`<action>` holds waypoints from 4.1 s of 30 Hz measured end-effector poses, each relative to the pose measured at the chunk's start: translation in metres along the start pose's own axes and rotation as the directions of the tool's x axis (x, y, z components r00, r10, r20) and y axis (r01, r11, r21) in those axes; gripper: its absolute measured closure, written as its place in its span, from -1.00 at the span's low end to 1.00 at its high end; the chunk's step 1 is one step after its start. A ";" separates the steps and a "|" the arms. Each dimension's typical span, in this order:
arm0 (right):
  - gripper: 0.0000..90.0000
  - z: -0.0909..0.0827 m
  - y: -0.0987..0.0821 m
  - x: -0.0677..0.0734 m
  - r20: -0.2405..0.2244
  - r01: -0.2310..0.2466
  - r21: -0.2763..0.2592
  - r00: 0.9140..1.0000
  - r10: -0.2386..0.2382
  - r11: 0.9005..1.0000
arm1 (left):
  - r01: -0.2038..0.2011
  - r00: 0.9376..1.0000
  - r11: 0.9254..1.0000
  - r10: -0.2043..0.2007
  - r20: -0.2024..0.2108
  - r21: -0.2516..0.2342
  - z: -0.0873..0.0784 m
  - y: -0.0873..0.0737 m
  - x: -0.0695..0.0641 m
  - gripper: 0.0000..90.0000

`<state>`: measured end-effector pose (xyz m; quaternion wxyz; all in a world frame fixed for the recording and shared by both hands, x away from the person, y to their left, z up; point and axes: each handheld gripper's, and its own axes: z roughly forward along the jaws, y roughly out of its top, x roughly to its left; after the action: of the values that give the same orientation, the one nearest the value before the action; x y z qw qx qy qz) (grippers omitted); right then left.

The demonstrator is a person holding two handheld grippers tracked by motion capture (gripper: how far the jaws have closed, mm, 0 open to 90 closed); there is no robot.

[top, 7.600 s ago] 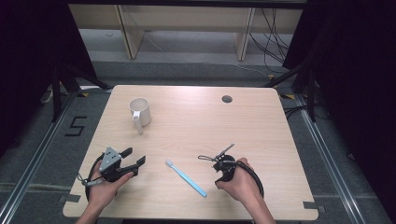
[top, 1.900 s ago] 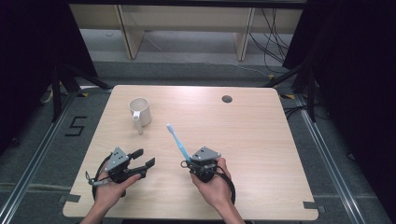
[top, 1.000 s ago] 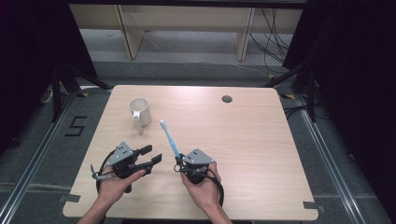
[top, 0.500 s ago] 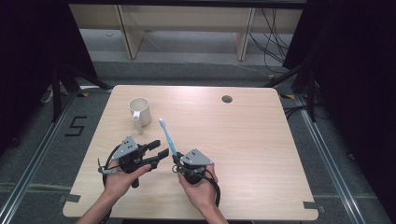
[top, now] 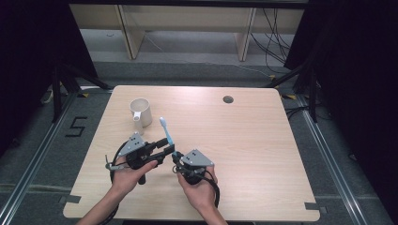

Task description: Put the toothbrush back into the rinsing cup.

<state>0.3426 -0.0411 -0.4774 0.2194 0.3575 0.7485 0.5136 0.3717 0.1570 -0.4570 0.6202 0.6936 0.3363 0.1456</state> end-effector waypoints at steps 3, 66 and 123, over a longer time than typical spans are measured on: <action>0.76 0.000 0.000 0.001 -0.001 -0.018 0.004 1.000 0.018 1.000 | 0.003 1.000 1.000 -0.003 0.003 -0.004 0.002 0.001 0.000 0.38; 0.32 -0.038 -0.003 -0.065 0.161 0.011 0.065 0.987 -0.021 0.998 | -0.095 0.992 0.995 0.091 -0.092 -0.035 -0.025 0.018 0.021 0.86; 0.22 -0.129 -0.066 -0.128 0.398 -0.066 -0.060 0.914 0.085 0.996 | -0.117 0.962 0.986 0.083 -0.259 -0.119 -0.059 0.032 0.063 0.86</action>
<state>0.3156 -0.2320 -0.4955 0.3555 0.4785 0.6619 0.4546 0.3904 0.2425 -0.4288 0.6091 0.6424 0.3665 0.2863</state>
